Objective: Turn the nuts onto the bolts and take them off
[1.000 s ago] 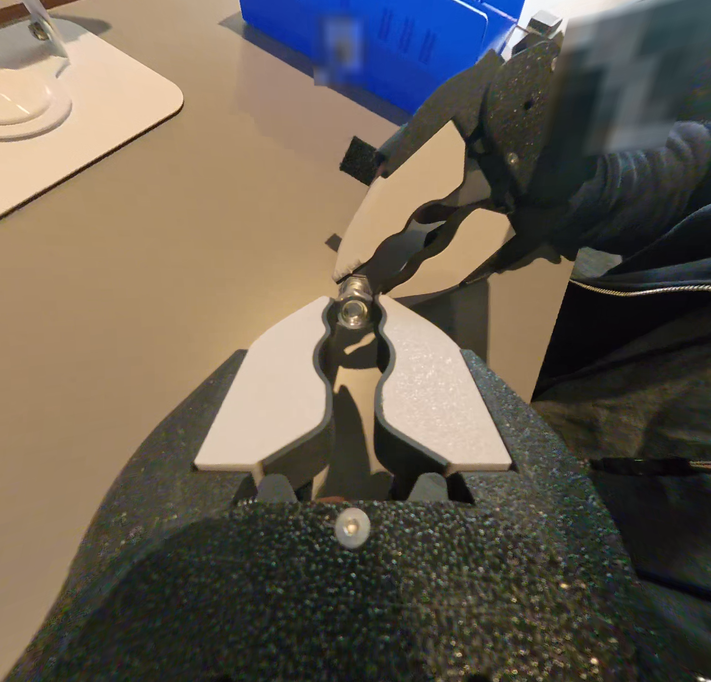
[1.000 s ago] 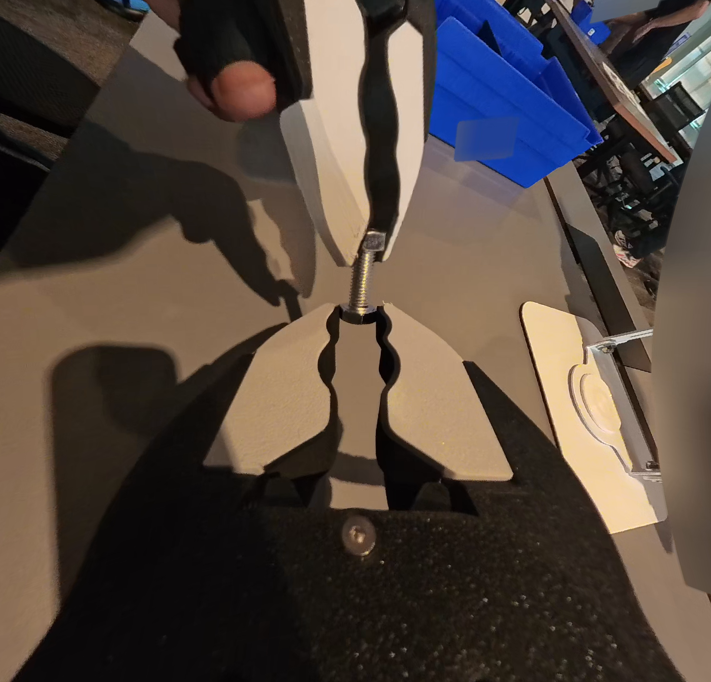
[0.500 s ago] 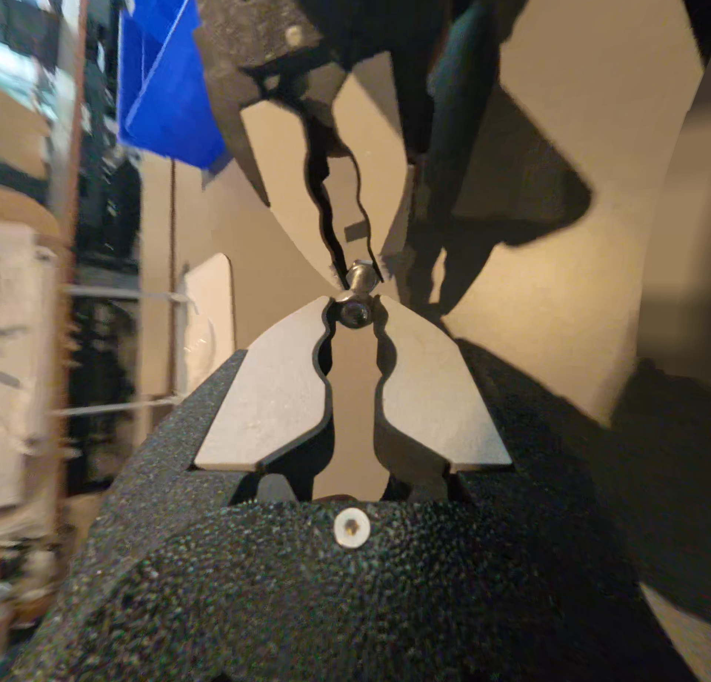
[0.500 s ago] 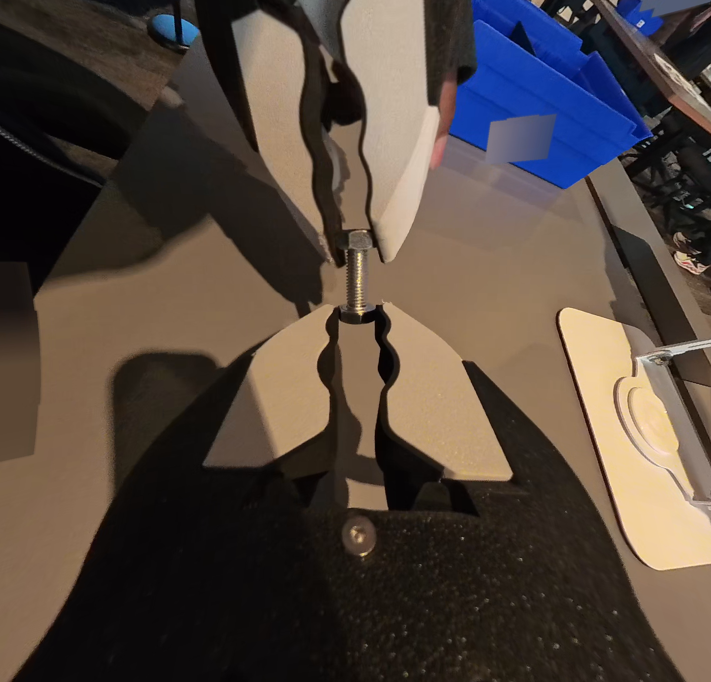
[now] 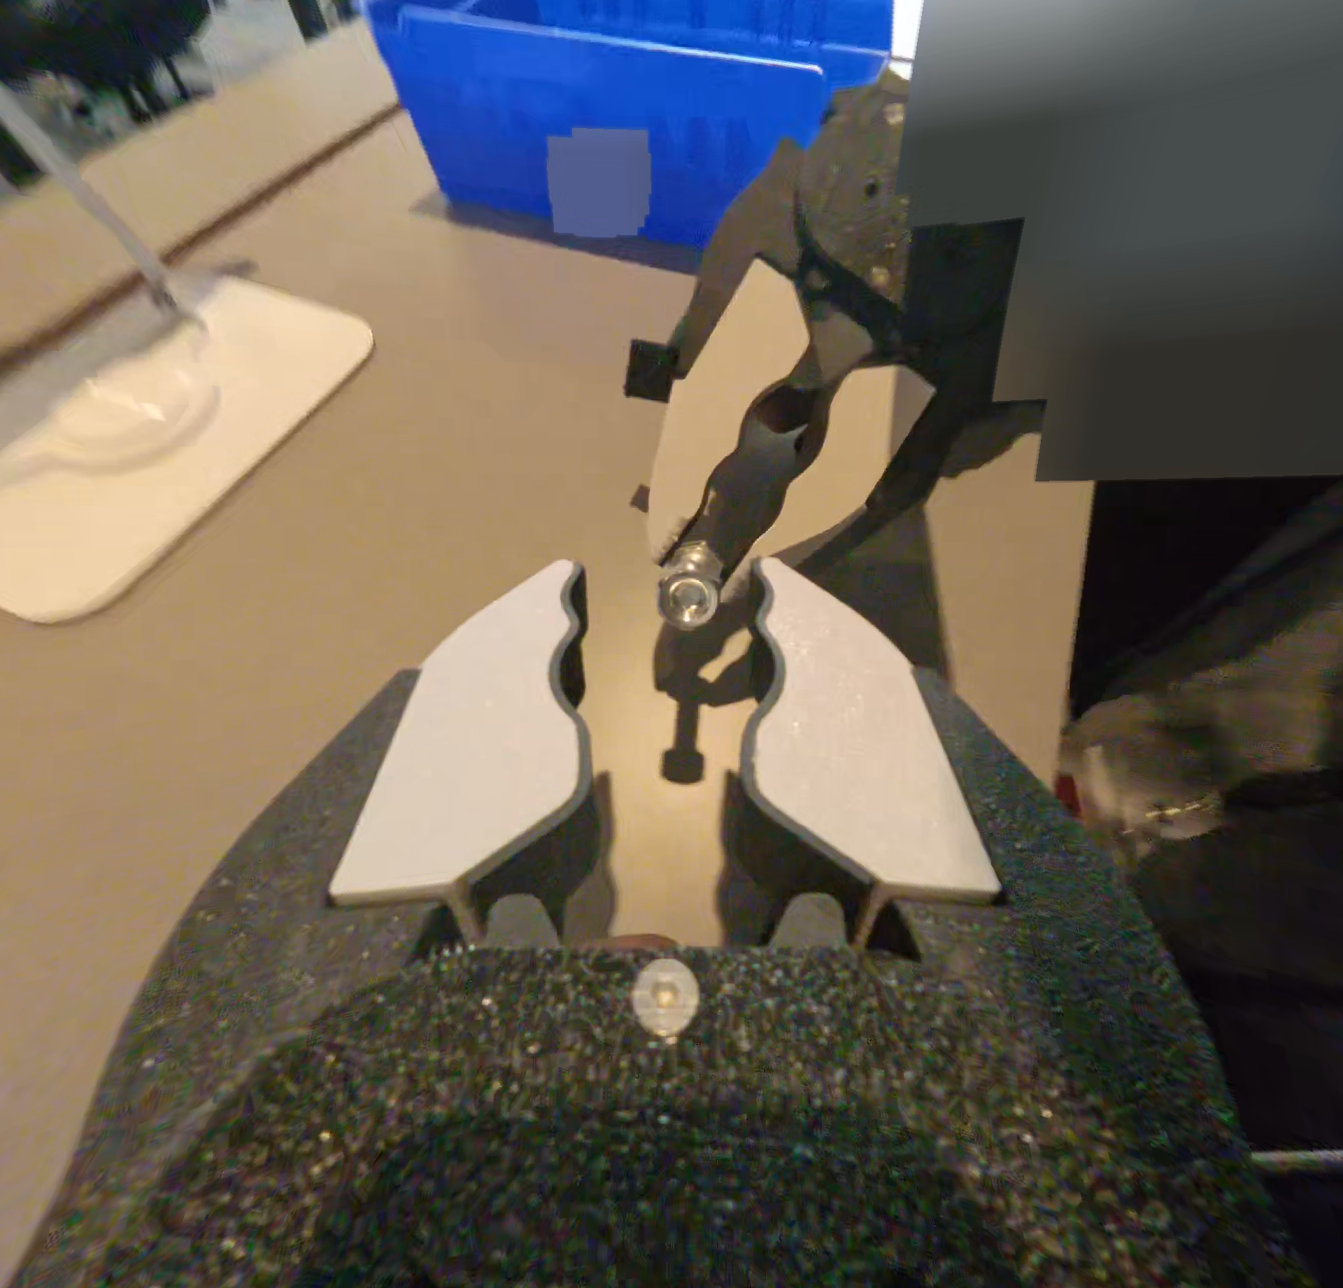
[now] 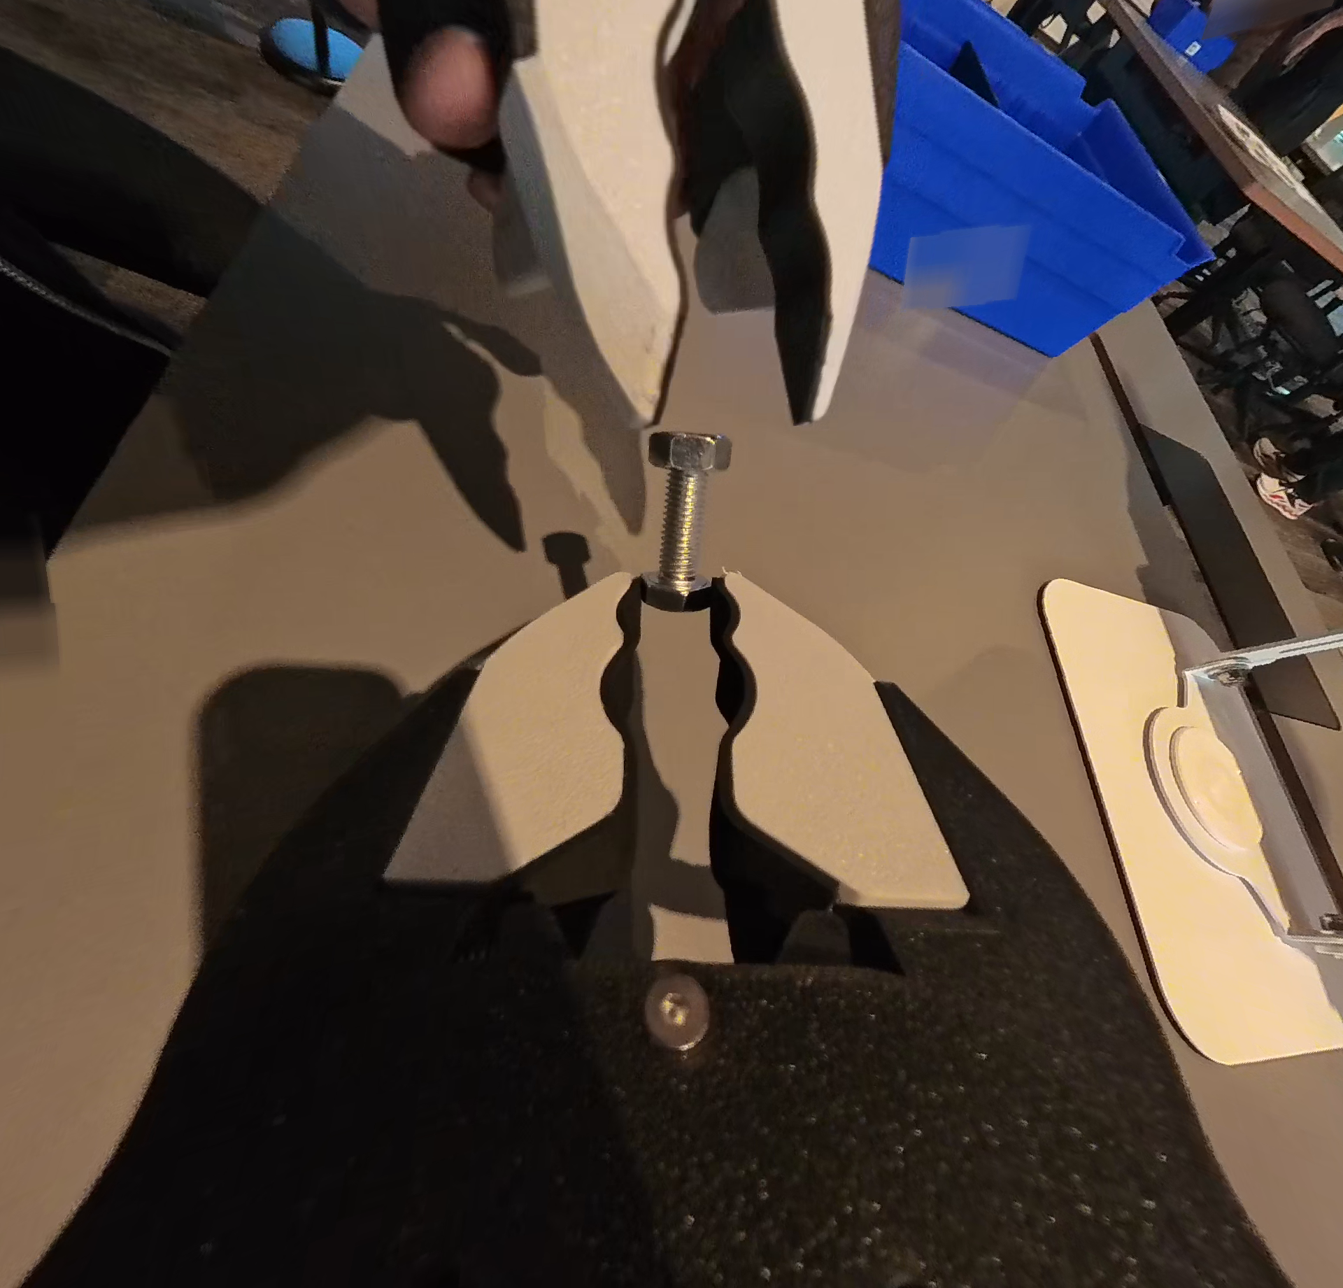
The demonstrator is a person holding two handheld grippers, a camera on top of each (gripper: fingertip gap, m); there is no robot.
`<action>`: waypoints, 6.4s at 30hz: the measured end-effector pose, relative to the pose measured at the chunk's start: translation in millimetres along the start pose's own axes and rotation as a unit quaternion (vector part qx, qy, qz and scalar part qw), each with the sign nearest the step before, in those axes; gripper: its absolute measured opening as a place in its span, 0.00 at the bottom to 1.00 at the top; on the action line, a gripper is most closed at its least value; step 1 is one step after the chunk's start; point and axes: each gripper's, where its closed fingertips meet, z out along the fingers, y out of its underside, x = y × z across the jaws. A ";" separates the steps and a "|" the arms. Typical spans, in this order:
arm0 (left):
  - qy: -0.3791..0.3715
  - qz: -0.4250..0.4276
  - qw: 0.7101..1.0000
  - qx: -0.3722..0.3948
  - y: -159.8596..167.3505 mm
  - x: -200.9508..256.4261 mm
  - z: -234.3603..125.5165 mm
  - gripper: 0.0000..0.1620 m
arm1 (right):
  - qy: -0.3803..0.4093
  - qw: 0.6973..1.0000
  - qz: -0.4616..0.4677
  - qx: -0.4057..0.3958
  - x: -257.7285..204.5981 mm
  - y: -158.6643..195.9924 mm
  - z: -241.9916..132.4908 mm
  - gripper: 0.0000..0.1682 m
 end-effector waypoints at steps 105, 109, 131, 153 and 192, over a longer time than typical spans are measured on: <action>0.025 0.104 0.994 -0.011 11.6 -1.0 3.7 0.27 | -0.008 1.000 0.011 0.002 -1.0 1.3 4.1 0.10; 0.061 0.038 0.997 -0.015 12.1 5.9 7.7 0.11 | -0.007 1.000 0.011 0.002 -0.6 1.2 3.7 0.10; -0.039 0.465 0.884 0.002 11.0 -2.7 1.0 0.21 | 0.000 1.000 0.013 0.005 1.6 0.9 2.5 0.10; 0.116 -0.242 0.963 0.040 20.6 -5.0 10.9 0.25 | 0.022 1.000 -0.016 0.005 3.5 -2.3 -0.1 0.10; -0.087 0.421 0.896 0.113 7.8 5.6 3.7 0.15 | -0.112 0.977 0.137 0.121 -4.9 -23.2 -13.0 0.10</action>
